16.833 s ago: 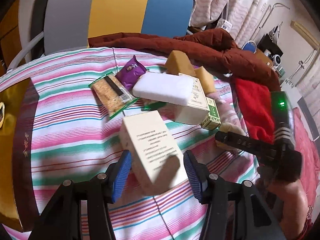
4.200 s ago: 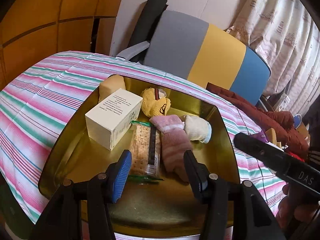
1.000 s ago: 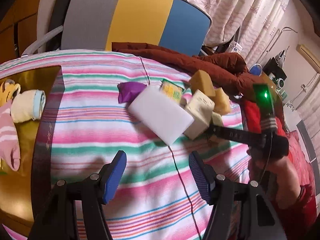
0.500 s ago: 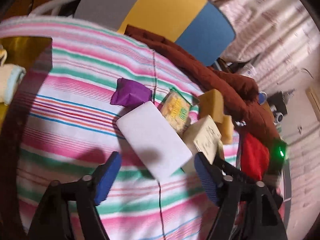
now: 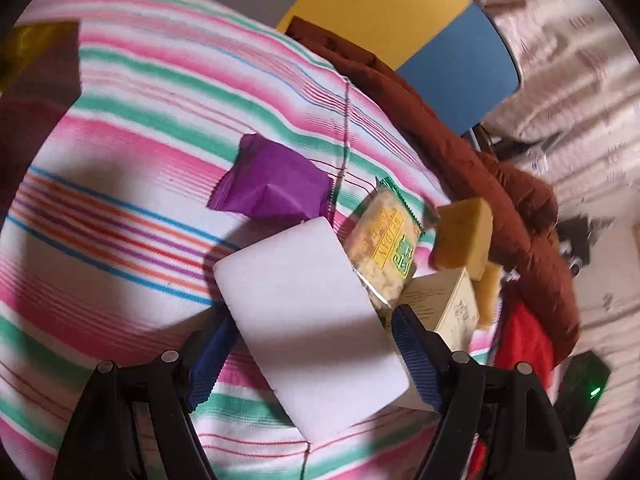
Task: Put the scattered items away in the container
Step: 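Grasp the white foam block with the left gripper while the right gripper grasps the small green-labelled box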
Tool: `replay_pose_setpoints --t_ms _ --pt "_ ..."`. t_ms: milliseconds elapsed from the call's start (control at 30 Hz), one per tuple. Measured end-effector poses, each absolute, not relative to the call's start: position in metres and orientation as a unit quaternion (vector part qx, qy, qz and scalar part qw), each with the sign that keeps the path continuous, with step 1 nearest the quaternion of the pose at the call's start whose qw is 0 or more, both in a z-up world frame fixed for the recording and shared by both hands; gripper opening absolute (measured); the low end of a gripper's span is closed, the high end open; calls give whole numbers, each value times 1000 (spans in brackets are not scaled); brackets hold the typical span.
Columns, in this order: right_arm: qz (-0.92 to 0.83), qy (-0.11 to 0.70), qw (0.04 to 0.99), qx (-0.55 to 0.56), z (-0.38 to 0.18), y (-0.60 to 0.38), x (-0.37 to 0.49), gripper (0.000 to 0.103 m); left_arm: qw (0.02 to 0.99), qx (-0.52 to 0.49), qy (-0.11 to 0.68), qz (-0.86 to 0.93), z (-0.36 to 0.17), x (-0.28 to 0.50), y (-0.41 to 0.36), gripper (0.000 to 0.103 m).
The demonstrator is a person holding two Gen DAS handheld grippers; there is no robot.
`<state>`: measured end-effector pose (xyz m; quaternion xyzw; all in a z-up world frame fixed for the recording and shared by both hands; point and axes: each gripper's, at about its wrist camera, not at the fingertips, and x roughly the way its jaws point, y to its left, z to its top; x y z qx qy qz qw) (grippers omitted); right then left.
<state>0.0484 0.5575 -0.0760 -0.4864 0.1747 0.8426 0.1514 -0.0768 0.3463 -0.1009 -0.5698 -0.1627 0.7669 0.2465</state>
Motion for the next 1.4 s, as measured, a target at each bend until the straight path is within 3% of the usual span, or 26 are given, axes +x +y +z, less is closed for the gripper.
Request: replay_pose_setpoints --t_ms 167,333,1400 --pt "844 172 149 -486 -76 557 48 30 267 -550 -65 788 -99 -67 359 73" --pt "846 177 144 -482 -76 558 48 30 277 -547 -84 785 -101 -60 344 65" --pt "883 186 168 -397 -45 567 64 30 355 -396 33 846 -40 25 271 63"
